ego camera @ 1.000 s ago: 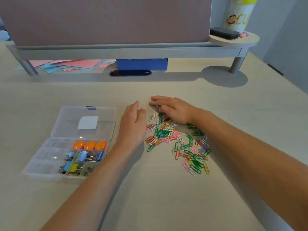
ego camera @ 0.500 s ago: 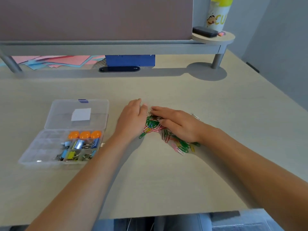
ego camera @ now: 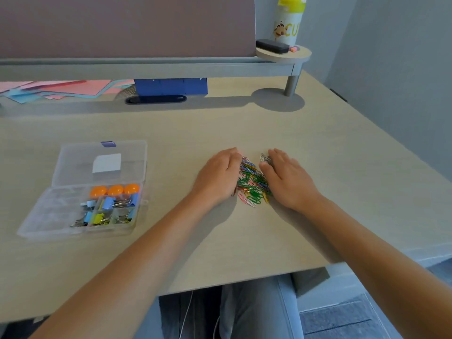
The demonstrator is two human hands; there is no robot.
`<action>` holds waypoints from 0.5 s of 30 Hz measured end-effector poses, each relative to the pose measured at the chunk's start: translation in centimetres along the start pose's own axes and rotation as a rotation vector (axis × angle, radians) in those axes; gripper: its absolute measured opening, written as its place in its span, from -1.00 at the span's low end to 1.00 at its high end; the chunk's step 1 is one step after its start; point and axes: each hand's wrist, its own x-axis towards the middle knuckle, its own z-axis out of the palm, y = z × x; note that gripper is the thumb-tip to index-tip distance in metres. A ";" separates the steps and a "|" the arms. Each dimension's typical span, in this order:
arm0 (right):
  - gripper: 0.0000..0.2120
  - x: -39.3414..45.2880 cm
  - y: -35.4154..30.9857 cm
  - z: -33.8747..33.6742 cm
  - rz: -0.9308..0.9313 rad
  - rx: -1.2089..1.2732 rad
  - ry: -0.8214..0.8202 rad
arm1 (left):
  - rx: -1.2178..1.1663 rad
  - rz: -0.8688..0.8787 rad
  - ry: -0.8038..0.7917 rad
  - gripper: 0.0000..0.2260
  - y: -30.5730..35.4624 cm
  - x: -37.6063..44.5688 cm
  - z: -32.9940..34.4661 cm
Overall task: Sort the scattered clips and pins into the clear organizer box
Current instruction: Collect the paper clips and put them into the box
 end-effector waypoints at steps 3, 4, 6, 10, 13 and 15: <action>-0.29 0.8 -1.4 0.2 -0.021 -0.015 -0.049 | -0.238 -0.137 0.143 -0.61 -0.7 -0.1 -1.3; -0.24 1.2 -1.9 0.3 -0.038 -0.017 -0.060 | -0.267 -0.169 0.195 -0.61 -1.3 -0.2 -1.9; -0.17 1.9 -3.0 0.6 -0.090 -0.018 -0.085 | -0.288 -0.223 0.267 -0.66 -2.5 -0.4 -2.9; -0.23 3.0 -4.6 1.2 -0.240 0.010 -0.143 | -0.270 -0.249 0.295 -0.71 -4.2 -1.2 -4.5; -0.43 3.1 -4.5 1.5 -0.363 0.068 -0.224 | -0.259 -0.229 0.268 -0.63 -4.5 -1.9 -5.0; -0.51 2.5 -4.4 1.4 -0.411 0.117 -0.257 | -0.226 -0.210 0.252 -0.57 -4.4 -2.0 -5.1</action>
